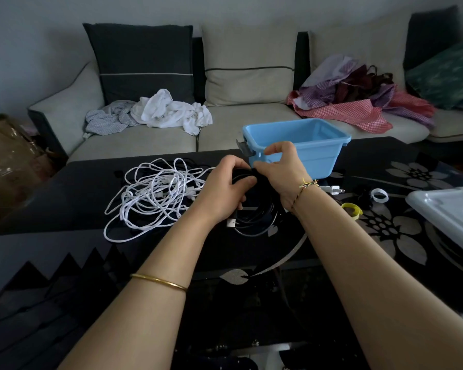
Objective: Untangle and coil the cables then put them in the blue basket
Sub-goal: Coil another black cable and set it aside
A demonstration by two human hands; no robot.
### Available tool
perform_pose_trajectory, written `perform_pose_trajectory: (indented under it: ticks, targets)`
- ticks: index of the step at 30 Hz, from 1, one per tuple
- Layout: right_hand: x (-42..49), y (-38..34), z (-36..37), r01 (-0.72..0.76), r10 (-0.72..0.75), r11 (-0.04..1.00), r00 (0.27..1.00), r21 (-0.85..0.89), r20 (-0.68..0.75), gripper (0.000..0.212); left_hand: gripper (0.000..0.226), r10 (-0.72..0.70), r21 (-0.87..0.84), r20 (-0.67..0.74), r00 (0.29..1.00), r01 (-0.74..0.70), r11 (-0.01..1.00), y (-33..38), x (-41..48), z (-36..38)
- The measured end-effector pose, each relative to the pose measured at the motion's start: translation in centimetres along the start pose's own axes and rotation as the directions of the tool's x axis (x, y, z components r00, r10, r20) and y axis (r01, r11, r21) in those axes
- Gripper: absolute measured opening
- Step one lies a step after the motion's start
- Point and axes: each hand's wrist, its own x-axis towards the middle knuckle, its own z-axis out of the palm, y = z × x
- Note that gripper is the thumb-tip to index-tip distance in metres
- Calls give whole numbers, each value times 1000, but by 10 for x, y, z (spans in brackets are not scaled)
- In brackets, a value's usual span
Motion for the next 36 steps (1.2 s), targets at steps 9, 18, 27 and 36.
perform_pose_trajectory:
  ticks: [9,18,27,36]
  targets:
    - [-2,-1,2,117,-122,988,992,-102,-36,13,15,-82,-31,-18,996,81,996,-4,4,-1]
    - [-22,-4,3,571,-411,687,815,-449,408,21,22,-253,-234,-101,962,224,946,-18,12,-10]
    - [-21,5,11,714,-666,500,678,-490,309,8,18,-231,-369,-101,968,179,912,-16,13,-13]
    - [-24,-2,12,813,-766,316,523,-489,374,13,31,-179,-345,-98,979,135,929,-13,7,-11]
